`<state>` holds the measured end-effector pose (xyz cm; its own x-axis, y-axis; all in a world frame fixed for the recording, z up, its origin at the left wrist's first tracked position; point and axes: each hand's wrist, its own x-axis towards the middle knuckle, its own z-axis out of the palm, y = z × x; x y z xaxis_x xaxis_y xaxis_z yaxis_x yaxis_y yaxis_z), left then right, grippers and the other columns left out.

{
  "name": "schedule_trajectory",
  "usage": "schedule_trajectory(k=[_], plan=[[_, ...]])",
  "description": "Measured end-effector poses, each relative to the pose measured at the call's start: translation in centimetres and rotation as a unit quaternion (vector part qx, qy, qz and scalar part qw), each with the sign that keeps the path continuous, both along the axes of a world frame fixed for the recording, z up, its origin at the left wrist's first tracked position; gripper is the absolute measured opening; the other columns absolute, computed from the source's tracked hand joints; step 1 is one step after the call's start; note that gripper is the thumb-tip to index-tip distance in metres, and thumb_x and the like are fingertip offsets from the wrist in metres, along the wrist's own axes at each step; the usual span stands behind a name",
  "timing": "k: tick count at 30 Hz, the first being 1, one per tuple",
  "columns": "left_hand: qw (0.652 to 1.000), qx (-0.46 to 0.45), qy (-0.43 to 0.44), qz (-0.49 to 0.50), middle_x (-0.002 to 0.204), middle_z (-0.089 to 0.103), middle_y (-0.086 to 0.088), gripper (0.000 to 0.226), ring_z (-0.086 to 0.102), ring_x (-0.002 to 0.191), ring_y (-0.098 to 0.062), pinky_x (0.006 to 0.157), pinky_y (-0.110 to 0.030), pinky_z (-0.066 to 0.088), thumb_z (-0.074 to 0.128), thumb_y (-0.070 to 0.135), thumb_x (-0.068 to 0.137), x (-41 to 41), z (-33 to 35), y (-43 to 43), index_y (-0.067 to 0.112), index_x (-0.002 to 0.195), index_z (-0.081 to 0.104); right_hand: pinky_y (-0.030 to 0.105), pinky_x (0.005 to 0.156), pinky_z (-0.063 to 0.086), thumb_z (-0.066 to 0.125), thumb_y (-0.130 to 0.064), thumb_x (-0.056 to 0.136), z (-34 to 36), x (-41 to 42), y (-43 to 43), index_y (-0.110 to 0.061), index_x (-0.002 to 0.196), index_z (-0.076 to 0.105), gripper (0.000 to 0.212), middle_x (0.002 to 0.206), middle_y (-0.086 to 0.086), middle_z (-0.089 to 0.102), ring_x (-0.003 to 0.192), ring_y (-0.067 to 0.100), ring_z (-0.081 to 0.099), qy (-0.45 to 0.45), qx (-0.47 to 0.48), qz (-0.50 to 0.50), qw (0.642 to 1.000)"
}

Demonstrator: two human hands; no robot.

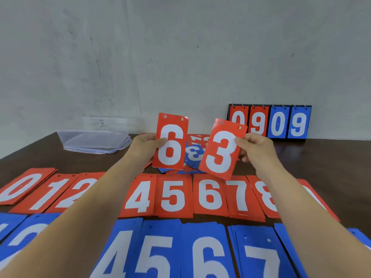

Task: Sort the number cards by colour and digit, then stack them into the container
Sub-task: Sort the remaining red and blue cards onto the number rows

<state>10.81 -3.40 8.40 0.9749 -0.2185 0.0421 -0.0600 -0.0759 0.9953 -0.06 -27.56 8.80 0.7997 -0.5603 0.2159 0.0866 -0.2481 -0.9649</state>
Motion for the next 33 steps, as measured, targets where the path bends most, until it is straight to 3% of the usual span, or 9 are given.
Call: schedule_trajectory(k=[3, 7, 12, 16, 20, 24, 27, 29, 33], plan=[[1.000, 0.015, 0.012, 0.014, 0.106, 0.070, -0.009, 0.025, 0.068, 0.096, -0.029, 0.087, -0.044, 0.055, 0.064, 0.020, 0.092, -1.5, -0.1, 0.4, 0.010, 0.115, 0.066, 0.016, 0.053, 0.047, 0.057, -0.022, 0.096, -0.3, -1.0, 0.5, -0.011, 0.083, 0.056, 0.017, 0.086, -0.006, 0.064, 0.072, 0.008, 0.060, 0.022, -0.032, 0.016, 0.999], [0.999, 0.027, 0.017, 0.036, 0.102, 0.070, -0.011, 0.016, 0.065, 0.096, -0.033, 0.089, -0.046, 0.051, 0.059, 0.020, 0.086, -2.3, -0.9, 0.9, 0.011, 0.096, 0.069, 0.021, 0.059, 0.047, 0.060, -0.021, 0.095, -0.6, -2.3, 0.9, -0.014, 0.081, 0.060, 0.016, 0.084, -0.004, 0.066, 0.072, 0.010, 0.061, 0.024, -0.030, 0.044, 0.998], [0.995, 0.045, 0.013, 0.090, 0.121, 0.066, -0.011, 0.032, 0.065, 0.106, -0.034, 0.093, -0.052, 0.052, 0.059, 0.020, 0.096, -5.3, -1.4, 1.6, 0.010, 0.126, 0.061, 0.013, 0.051, 0.045, 0.061, -0.027, 0.093, -0.6, -3.3, 2.4, -0.016, 0.079, 0.063, 0.018, 0.075, -0.009, 0.067, 0.058, 0.002, 0.064, 0.013, -0.019, 0.069, 0.997], [0.995, -0.002, 0.021, 0.098, 0.113, 0.070, -0.011, 0.031, 0.068, 0.100, -0.029, 0.087, -0.043, 0.057, 0.063, 0.020, 0.093, -6.8, -1.1, 2.3, 0.009, 0.122, 0.064, 0.015, 0.058, 0.046, 0.063, -0.029, 0.092, -0.5, -3.1, 4.8, -0.014, 0.075, 0.065, 0.023, 0.077, -0.008, 0.070, 0.069, 0.002, 0.065, 0.003, -0.012, 0.098, 0.995], [0.997, -0.034, 0.028, 0.059, 0.099, 0.074, -0.011, 0.015, 0.072, 0.089, -0.026, 0.074, -0.034, 0.060, 0.062, 0.014, 0.093, -7.4, -0.9, 3.2, 0.007, 0.105, 0.068, 0.023, 0.075, 0.051, 0.066, -0.027, 0.090, -0.7, -2.2, 7.4, 0.002, 0.083, 0.065, 0.029, 0.090, 0.012, 0.071, 0.080, 0.010, 0.063, 0.001, -0.005, 0.137, 0.991], [0.996, -0.074, 0.054, 0.006, 0.102, 0.073, -0.014, 0.019, 0.071, 0.094, -0.027, 0.082, -0.037, 0.058, 0.062, 0.013, 0.093, -7.0, -1.2, 4.2, 0.004, 0.108, 0.069, 0.019, 0.068, 0.054, 0.067, -0.022, 0.089, -1.4, -1.0, 10.0, -0.001, 0.073, 0.062, 0.027, 0.080, 0.011, 0.068, 0.071, 0.010, 0.063, -0.005, -0.019, 0.136, 0.991], [0.993, -0.096, 0.063, -0.032, 0.102, 0.074, -0.011, 0.019, 0.071, 0.093, -0.024, 0.081, -0.034, 0.058, 0.060, 0.015, 0.094, -6.7, -1.1, 5.3, 0.006, 0.107, 0.070, 0.040, 0.078, 0.057, 0.069, -0.017, 0.088, -1.7, 0.4, 11.5, 0.011, 0.083, 0.063, 0.029, 0.085, 0.020, 0.069, 0.072, 0.030, 0.064, -0.018, -0.018, 0.113, 0.993], [0.993, -0.087, 0.065, -0.047, 0.100, 0.075, -0.009, 0.018, 0.071, 0.093, -0.022, 0.083, -0.034, 0.057, 0.058, 0.018, 0.095, -6.3, -0.8, 6.3, 0.009, 0.105, 0.070, 0.046, 0.077, 0.057, 0.072, -0.017, 0.085, -1.7, 1.4, 12.7, 0.009, 0.081, 0.065, 0.027, 0.082, 0.025, 0.066, 0.067, 0.027, 0.059, -0.026, -0.036, 0.088, 0.995], [0.995, -0.066, 0.061, -0.041, 0.099, 0.075, -0.008, 0.022, 0.071, 0.094, -0.022, 0.081, -0.032, 0.057, 0.054, 0.023, 0.097, -4.7, -0.1, 9.2, 0.010, 0.106, 0.069, 0.043, 0.072, 0.058, 0.075, -0.017, 0.082, -1.5, 3.4, 15.5, -0.003, 0.066, 0.064, 0.024, 0.064, 0.009, 0.064, 0.060, 0.017, 0.057, -0.026, -0.078, 0.047, 0.996]])
